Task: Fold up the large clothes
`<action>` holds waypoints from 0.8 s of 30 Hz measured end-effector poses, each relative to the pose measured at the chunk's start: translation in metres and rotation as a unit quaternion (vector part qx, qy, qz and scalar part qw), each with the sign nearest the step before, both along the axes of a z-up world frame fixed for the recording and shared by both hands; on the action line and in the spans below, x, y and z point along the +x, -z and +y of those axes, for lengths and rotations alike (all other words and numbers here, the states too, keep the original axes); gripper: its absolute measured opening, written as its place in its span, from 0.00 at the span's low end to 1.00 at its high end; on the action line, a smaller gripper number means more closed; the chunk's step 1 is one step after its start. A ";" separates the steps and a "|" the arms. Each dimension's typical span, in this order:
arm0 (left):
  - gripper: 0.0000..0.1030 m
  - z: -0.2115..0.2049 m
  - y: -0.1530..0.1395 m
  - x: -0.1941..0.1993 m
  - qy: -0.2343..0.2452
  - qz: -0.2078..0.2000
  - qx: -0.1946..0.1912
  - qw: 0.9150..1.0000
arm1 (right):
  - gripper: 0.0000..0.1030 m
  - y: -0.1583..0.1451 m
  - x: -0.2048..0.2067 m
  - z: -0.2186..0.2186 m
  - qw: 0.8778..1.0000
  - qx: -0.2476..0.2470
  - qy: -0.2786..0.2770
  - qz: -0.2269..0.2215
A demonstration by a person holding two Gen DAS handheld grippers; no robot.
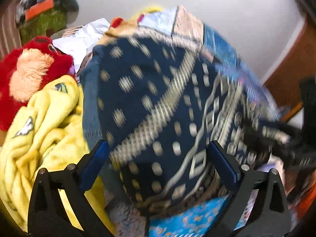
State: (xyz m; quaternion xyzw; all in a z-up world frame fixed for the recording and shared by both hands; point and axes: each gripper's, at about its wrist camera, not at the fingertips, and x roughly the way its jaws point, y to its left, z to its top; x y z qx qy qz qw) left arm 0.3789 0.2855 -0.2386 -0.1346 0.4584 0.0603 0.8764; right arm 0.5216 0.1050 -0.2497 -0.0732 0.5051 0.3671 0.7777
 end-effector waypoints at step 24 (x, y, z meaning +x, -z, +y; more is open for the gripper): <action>0.98 -0.062 -0.105 -0.123 -0.033 -0.097 0.119 0.988 | 0.90 -0.131 -0.122 -0.101 0.988 0.055 0.017 -0.141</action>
